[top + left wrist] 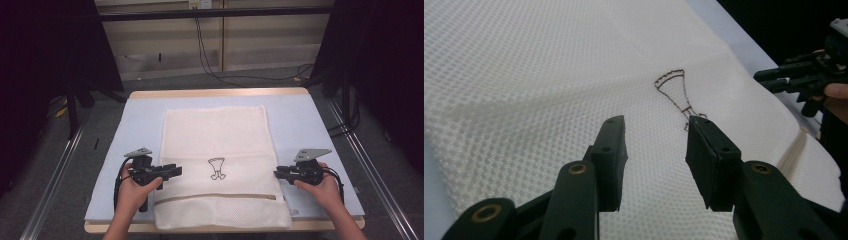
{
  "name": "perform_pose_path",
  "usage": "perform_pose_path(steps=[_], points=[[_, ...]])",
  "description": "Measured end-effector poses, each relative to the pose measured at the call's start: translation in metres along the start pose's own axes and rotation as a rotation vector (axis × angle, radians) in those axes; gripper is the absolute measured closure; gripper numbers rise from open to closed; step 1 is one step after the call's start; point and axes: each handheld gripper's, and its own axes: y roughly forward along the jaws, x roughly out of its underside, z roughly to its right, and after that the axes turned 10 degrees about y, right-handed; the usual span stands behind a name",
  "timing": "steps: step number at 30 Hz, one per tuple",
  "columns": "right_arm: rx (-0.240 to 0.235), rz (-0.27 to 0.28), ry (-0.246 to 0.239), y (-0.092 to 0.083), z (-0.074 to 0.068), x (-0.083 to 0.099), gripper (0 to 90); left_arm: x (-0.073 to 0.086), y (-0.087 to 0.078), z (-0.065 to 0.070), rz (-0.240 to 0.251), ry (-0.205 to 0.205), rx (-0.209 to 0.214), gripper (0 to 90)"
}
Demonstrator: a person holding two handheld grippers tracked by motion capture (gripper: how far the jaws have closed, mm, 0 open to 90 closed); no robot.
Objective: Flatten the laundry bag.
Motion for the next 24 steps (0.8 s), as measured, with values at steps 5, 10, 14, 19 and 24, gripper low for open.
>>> perform_pose_path(steps=[5, 10, 14, 19, 24], points=[[0.037, 0.015, -0.003, -0.001, -0.002, -0.001, 63.9, 0.005, 0.000, -0.007, -0.032, 0.025, -0.133, 55.8], [0.050, 0.043, 0.015, -0.002, -0.002, -0.002, 56.2, 0.008, -0.004, -0.014, -0.057, 0.056, -0.243, 50.5], [0.061, 0.025, 0.004, 0.002, -0.006, -0.003, 51.2, 0.009, -0.006, -0.018, -0.106, 0.066, -0.305, 50.2], [0.090, 0.001, 0.009, 0.003, -0.008, -0.004, 49.7, 0.011, -0.006, -0.018, -0.177, 0.067, -0.380, 51.3], [0.103, -0.026, -0.004, 0.005, -0.013, -0.003, 56.7, 0.013, -0.004, -0.015, -0.210, 0.032, -0.342, 63.7]])
